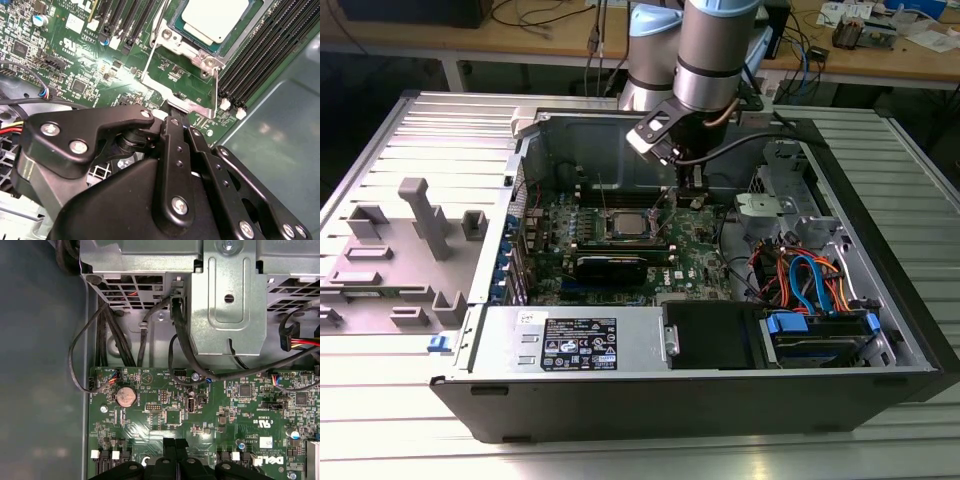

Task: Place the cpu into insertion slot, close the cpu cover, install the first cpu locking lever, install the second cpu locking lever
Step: 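Close the cpu cover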

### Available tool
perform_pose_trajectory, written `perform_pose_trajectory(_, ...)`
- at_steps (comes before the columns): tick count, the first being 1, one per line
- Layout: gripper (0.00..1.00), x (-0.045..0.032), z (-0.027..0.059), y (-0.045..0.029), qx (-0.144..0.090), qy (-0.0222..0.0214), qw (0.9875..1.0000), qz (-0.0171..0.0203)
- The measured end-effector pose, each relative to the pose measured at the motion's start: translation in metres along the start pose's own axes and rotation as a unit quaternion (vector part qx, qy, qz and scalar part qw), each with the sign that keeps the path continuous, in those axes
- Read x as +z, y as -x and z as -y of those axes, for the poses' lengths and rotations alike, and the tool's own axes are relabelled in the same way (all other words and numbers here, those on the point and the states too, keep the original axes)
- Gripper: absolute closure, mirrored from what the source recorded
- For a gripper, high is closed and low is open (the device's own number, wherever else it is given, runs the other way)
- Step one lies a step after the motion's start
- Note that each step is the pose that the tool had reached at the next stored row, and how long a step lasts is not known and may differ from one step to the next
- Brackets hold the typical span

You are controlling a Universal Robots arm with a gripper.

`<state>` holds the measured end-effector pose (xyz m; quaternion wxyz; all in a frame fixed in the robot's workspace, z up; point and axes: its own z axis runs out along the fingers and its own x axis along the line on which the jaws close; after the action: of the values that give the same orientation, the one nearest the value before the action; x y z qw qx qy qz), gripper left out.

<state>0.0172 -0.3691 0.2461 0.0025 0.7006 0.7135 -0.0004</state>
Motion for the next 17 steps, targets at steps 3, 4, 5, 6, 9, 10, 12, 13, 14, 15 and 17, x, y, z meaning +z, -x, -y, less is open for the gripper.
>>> perform_pose_trajectory(3,0.89,0.0000,0.0003,0.0000,0.000,0.0000,1.0000,-0.0002)
perform_pose_trajectory(4,0.89,0.0000,0.0003,0.0000,0.000,0.0000,1.0000,-0.0002)
perform_pose_trajectory(5,0.89,0.0000,0.0003,0.0000,0.000,0.0000,1.0000,-0.0002)
perform_pose_trajectory(6,0.89,0.0000,0.0007,0.0000,0.000,0.0000,1.0000,-0.0002)
perform_pose_trajectory(9,0.89,0.0000,0.0016,0.0000,0.000,0.0000,1.0000,-0.0001)
perform_pose_trajectory(10,0.89,0.0000,0.0019,0.0000,0.000,0.0000,1.0000,-0.0001)
perform_pose_trajectory(12,0.89,0.0000,0.0026,-0.0001,0.000,0.0000,1.0000,-0.0002)
perform_pose_trajectory(13,0.89,0.0000,0.0029,-0.0001,0.000,0.0000,1.0000,-0.0002)
perform_pose_trajectory(14,0.89,0.0000,0.0030,-0.0001,0.000,0.0000,1.0000,-0.0002)
perform_pose_trajectory(15,0.89,0.0000,0.0033,-0.0001,0.000,0.0000,1.0000,-0.0002)
perform_pose_trajectory(17,0.89,0.0000,0.0040,-0.0001,0.000,0.0000,1.0000,-0.0002)
